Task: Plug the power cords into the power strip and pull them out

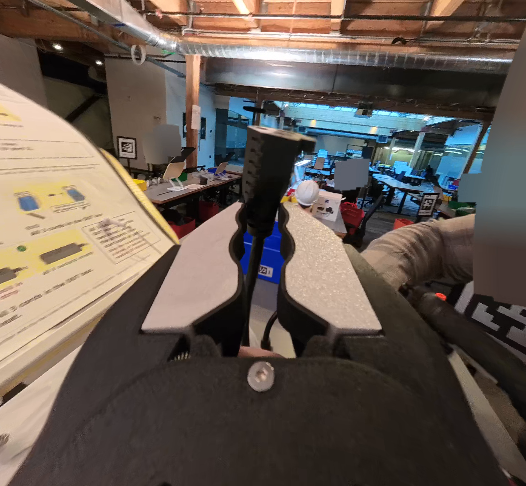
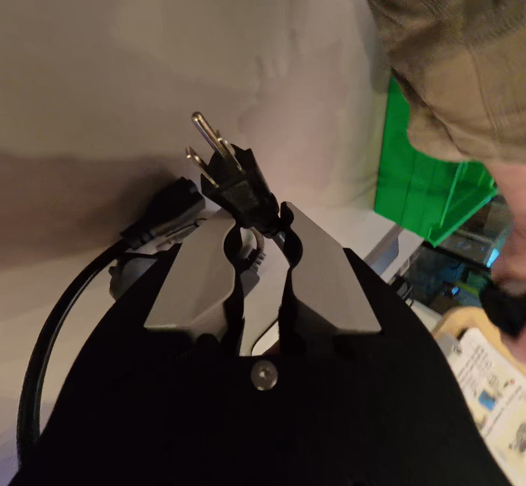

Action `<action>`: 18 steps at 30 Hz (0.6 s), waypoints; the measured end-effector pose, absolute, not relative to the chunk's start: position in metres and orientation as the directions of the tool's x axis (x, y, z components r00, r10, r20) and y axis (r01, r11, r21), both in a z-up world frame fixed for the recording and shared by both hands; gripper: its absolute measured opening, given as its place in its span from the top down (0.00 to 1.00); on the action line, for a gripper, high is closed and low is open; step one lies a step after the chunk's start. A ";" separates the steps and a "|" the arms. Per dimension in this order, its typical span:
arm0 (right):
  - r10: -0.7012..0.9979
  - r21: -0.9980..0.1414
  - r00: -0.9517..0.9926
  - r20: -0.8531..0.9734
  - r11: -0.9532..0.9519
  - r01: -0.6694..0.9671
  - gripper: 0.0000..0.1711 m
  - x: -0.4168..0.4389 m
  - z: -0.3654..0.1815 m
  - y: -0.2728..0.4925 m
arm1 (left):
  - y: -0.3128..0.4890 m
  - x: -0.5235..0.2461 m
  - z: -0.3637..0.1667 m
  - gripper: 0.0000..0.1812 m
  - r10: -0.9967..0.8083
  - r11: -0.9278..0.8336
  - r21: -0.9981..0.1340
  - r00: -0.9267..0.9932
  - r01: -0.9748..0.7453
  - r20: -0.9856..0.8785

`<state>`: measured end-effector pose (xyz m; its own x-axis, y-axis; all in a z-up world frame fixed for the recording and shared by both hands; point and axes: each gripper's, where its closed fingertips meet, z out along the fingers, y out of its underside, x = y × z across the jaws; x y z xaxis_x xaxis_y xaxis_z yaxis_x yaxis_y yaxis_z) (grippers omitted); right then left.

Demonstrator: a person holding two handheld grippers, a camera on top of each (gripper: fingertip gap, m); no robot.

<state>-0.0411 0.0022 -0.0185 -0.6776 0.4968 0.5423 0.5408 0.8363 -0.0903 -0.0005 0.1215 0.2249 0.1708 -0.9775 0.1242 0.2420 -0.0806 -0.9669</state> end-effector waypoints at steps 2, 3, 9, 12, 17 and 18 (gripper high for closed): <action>0.550 -0.115 -0.616 0.564 0.791 0.601 0.88 -0.037 -0.005 0.016 | 0.136 -0.006 0.217 0.82 -0.963 -0.105 -0.970 0.220 0.219 0.154; 0.574 -0.124 -0.585 0.573 0.766 0.630 0.89 -0.034 0.002 0.023 | 0.142 -0.008 0.211 0.77 -0.957 -0.121 -0.975 0.239 0.186 0.164; 0.649 -0.134 -0.400 0.647 0.613 0.779 0.91 -0.003 0.042 0.077 | 0.159 -0.018 0.180 0.64 -0.937 -0.231 -0.972 0.257 0.049 0.236; 0.684 -0.161 -0.316 0.657 0.538 0.827 0.91 0.013 0.059 0.100 | 0.151 -0.016 0.178 0.64 -0.947 -0.235 -0.972 0.223 0.018 0.233; 0.768 -0.284 -0.188 0.613 0.435 0.854 0.91 0.026 0.077 0.119 | 0.124 0.001 0.177 0.69 -0.983 -0.006 -0.995 0.186 -0.098 -0.012; 0.785 -0.307 -0.171 0.595 0.419 0.855 0.91 0.027 0.079 0.120 | 0.116 0.006 0.181 0.70 -0.979 0.090 -0.991 0.176 -0.098 -0.106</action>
